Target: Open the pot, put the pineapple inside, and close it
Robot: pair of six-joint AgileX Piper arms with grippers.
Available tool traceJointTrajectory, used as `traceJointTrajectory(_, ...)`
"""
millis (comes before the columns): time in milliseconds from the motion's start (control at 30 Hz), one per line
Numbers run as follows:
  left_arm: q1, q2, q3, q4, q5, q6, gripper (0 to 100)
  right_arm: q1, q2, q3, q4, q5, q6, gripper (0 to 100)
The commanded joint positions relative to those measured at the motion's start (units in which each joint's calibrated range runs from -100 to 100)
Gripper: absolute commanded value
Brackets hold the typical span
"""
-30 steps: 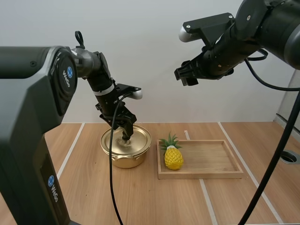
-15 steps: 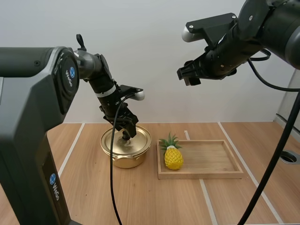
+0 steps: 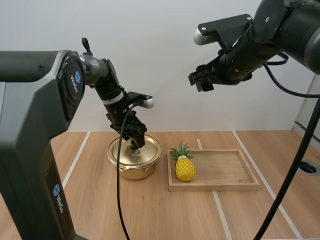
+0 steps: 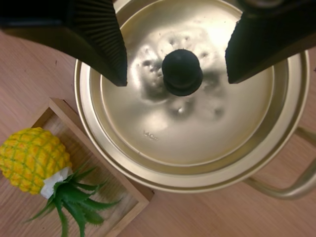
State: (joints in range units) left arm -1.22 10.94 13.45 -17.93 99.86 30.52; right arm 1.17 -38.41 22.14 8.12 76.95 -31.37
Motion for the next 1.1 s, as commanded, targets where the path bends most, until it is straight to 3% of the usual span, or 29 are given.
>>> traceJointTrajectory(0,-0.14,0.8,-0.5,-0.2,0.1,0.1,92,-0.3,-0.3,-0.7,-0.3,0.8,0.0,100)
traceJointTrajectory(200,-0.14,0.8,-0.5,-0.2,0.1,0.1,91,-0.3,-0.3,-0.7,-0.3,0.8,0.0,100)
traceJointTrajectory(267,-0.14,0.9,-0.5,-0.2,-0.6,0.1,83,-0.3,-0.3,-0.7,-0.3,0.8,0.0,100)
traceJointTrajectory(333,-0.14,1.1,-0.5,-0.2,-0.7,0.1,62,-0.3,-0.3,-0.7,-0.3,0.8,0.0,100)
traceJointTrajectory(400,-0.14,1.1,-0.5,-0.2,-0.7,-0.3,29,-0.3,-0.3,-0.7,-0.3,0.8,0.0,100)
traceJointTrajectory(433,-0.14,1.1,-0.5,0.0,-0.7,-1.3,7,-0.3,-0.3,-0.7,-0.3,0.8,0.0,100)
traceJointTrajectory(467,-0.14,1.1,-0.5,0.0,-0.7,-1.6,0,-0.3,-0.3,-0.7,-0.3,0.8,0.0,100)
traceJointTrajectory(800,-0.14,1.1,-1.3,0.0,0.1,-1.7,0,-0.3,-0.3,-0.7,-0.3,0.8,0.0,100)
traceJointTrajectory(1067,-0.14,-0.9,-13.4,-0.9,0.1,-3.2,0,-0.3,-0.3,-0.7,-0.3,0.8,0.0,100)
